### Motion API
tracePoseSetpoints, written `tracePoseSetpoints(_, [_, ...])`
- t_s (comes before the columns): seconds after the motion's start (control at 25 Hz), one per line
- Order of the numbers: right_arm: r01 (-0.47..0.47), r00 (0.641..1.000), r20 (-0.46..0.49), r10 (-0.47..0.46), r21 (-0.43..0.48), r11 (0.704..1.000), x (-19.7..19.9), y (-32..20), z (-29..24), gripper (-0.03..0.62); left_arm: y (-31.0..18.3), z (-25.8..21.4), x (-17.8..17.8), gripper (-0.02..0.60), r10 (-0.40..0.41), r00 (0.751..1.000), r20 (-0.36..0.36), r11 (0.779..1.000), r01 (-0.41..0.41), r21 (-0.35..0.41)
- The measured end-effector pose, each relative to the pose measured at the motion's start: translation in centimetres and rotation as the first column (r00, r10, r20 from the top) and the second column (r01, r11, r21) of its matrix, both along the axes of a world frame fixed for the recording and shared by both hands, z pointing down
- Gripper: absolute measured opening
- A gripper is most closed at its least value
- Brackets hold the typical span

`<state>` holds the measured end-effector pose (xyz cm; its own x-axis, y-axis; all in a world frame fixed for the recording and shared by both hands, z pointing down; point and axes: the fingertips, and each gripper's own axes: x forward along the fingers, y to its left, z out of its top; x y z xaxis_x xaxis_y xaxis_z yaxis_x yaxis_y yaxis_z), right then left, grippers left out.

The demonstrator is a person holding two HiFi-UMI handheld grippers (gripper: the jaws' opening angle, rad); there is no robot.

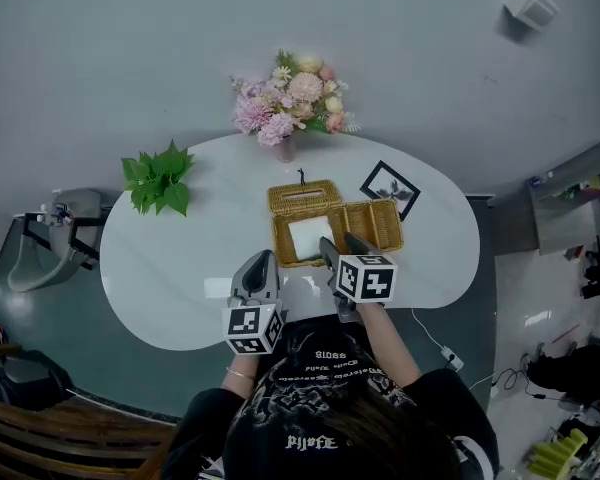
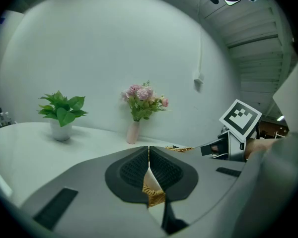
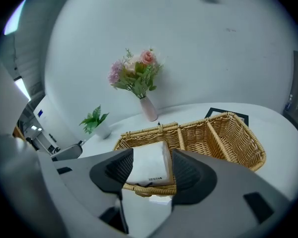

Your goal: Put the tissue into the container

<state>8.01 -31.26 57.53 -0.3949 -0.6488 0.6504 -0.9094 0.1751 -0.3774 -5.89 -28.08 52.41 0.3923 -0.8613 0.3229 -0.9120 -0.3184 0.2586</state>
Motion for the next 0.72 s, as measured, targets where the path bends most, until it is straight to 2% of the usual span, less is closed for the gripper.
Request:
tracePoseSetpoints(0.16, [0.022, 0.998, -0.052, -0.019, 0.062, 0.998, -0.3, 1.0, -1.4, 0.245, 0.4, -0.5, 0.2, 0.026, 0.037, 0.999, -0.013, 0.999, -0.037, 0.009])
tracePoseSetpoints(0.44, [-0.032, 0.996, -0.071, 0.046, 0.184, 0.982, -0.4, 2.5, -2.8, 0.238, 1.4, -0.8, 0.5, 0.026, 0.099, 0.995, 0.008, 0.994, -0.100, 0.034])
tracePoseSetpoints(0.52, [-0.067, 0.993, -0.079, 0.086, 0.214, 0.974, -0.1, 2.8, -3.2, 0.178, 1.6, -0.6, 0.6, 0.026, 0.111, 0.994, 0.010, 0.993, -0.112, 0.038])
tracePoseSetpoints(0.6, [-0.081, 0.991, -0.090, 0.103, 0.228, 0.970, 0.0, 3.1, -3.2, 0.147, 1.9, -0.6, 0.7, 0.026, 0.119, 0.993, 0.010, 0.992, -0.119, 0.041])
tracePoseSetpoints(0.72, [-0.095, 0.981, -0.140, 0.134, 0.255, 0.962, 0.3, 3.5, -3.3, 0.071, 2.2, -0.9, 0.9, 0.026, 0.131, 0.991, 0.002, 0.990, -0.131, 0.059])
